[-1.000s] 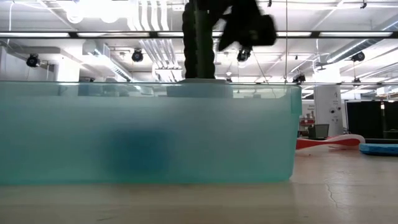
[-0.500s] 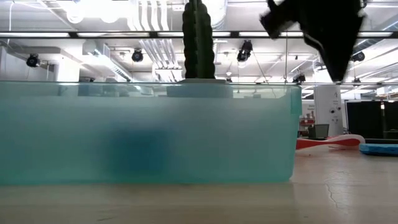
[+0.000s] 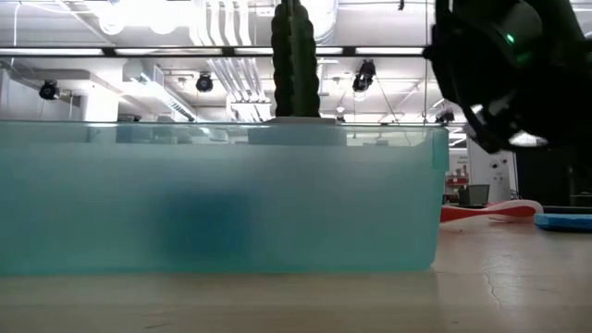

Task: Pick & Place Kitchen Sink Supplies
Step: Put the blue sponge wipe into the green bin

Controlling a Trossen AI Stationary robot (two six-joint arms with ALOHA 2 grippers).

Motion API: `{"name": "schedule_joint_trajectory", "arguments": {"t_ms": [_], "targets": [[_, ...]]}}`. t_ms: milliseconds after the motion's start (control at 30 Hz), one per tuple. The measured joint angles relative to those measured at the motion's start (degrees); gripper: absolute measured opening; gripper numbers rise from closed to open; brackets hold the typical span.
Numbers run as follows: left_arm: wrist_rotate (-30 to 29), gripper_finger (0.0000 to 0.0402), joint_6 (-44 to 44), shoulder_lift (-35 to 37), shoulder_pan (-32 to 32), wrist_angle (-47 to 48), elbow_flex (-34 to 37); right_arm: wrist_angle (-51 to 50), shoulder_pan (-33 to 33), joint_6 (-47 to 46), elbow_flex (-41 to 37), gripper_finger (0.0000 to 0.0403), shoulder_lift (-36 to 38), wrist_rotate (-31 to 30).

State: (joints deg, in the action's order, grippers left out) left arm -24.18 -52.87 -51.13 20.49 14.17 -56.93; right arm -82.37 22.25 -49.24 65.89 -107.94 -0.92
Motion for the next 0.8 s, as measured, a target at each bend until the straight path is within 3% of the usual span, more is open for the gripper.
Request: {"name": "schedule_joint_trajectory", "arguments": {"t_ms": [367, 800], "targets": [[0.3, 0.0167, -2.3, 0.0, 0.0, 0.0, 0.0, 12.6, 0.4, 0.8, -8.2, 0.0190, 0.5, 1.0], [0.3, 0.0167, -3.1, 0.0, 0.0, 0.0, 0.0, 12.6, 0.1, 1.6, -9.0, 0.0155, 0.4, -1.0]]}}
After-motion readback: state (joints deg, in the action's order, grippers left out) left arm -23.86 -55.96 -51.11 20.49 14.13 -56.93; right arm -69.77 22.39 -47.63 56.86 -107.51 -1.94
